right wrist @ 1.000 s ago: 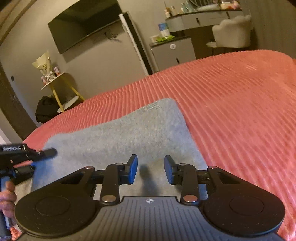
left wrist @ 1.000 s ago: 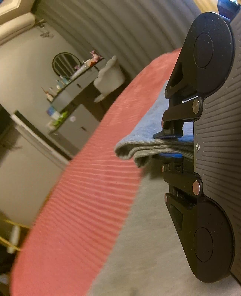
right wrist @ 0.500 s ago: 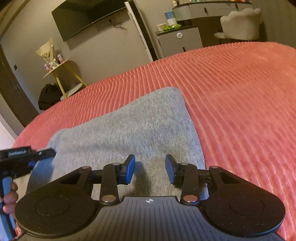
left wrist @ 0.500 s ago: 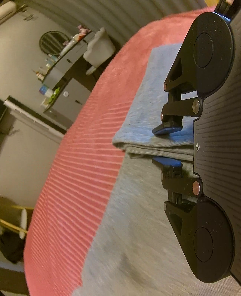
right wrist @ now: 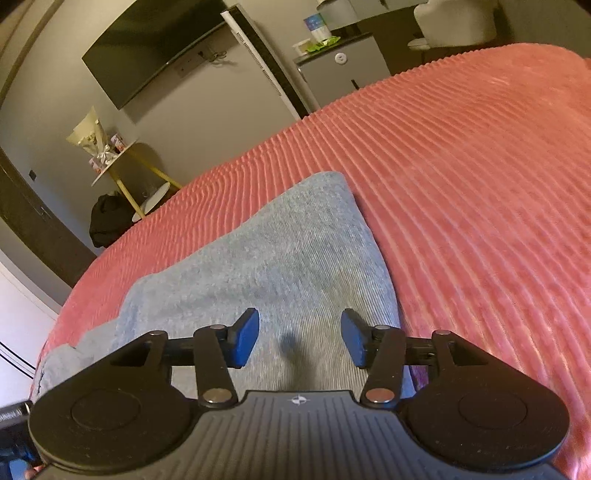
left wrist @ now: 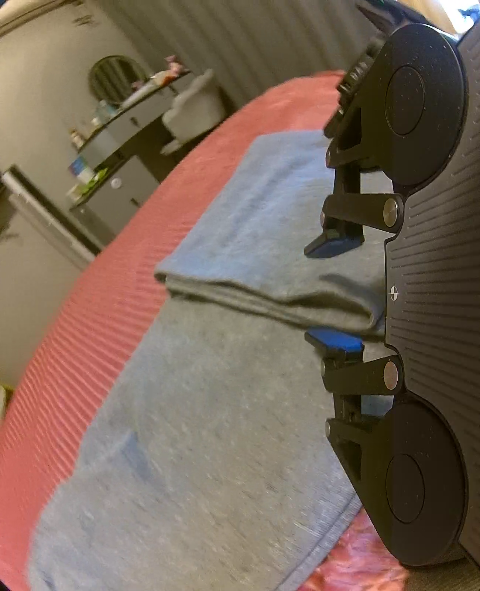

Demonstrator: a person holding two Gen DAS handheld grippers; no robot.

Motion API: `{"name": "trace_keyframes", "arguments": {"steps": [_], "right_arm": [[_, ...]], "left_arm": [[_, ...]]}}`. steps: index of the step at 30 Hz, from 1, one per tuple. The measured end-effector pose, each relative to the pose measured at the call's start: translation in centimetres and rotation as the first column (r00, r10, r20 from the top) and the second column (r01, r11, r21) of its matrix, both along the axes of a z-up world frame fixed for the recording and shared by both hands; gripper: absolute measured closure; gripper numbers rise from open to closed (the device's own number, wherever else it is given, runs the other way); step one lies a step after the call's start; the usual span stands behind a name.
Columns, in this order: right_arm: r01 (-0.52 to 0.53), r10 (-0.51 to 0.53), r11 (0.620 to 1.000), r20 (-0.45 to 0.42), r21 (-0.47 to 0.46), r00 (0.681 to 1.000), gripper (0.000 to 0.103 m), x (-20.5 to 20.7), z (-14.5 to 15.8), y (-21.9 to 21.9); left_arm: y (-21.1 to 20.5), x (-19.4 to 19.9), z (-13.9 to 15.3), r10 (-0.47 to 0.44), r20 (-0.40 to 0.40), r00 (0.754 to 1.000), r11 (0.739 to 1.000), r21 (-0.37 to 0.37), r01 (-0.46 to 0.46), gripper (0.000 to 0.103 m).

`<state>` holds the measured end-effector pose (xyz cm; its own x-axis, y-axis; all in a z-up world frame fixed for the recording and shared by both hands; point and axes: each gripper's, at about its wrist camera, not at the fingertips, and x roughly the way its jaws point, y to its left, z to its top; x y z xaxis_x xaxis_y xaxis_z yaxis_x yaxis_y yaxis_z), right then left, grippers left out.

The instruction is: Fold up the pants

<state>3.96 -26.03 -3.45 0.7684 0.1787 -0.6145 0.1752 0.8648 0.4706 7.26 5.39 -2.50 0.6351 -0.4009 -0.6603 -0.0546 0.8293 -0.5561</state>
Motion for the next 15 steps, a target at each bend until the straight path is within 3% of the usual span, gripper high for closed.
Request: {"name": "trace_keyframes", "arguments": {"steps": [2,5,11,12,13,15], "right_arm": [[-0.001,0.001,1.000,0.007,-0.010,1.000,0.047,-0.5,0.4,0.1],[0.003,-0.002,1.000,0.034,-0.009,0.999,0.038,-1.4,1.1,0.2],[-0.002,0.002,1.000,0.014,-0.010,1.000,0.035,-1.1,1.0,0.4],[-0.008,0.008,1.000,0.001,-0.016,1.000,0.034,-0.9,0.8,0.5],[-0.016,0.016,1.000,-0.006,-0.022,1.000,0.034,-0.7,0.7,0.6],[-0.030,0.030,0.999,-0.013,-0.043,0.999,0.033,-0.5,0.6,1.0]], "left_arm": [[-0.4,-0.5,0.4,-0.009,0.037,0.999,0.999,0.031,0.008,0.063],[-0.3,-0.6,0.4,-0.020,0.058,0.998,1.000,0.004,0.020,0.072],[-0.9,0.8,-1.4,-0.051,-0.019,0.998,0.998,0.024,0.052,0.072],[-1.0,0.9,-1.4,-0.054,-0.019,0.998,0.998,0.036,0.054,0.075],[-1.0,1.0,-1.5,-0.049,-0.019,0.999,0.997,0.055,0.050,0.087],[-1.1,1.1,-1.6,-0.049,-0.025,0.998,0.996,0.079,0.051,0.092]]}}
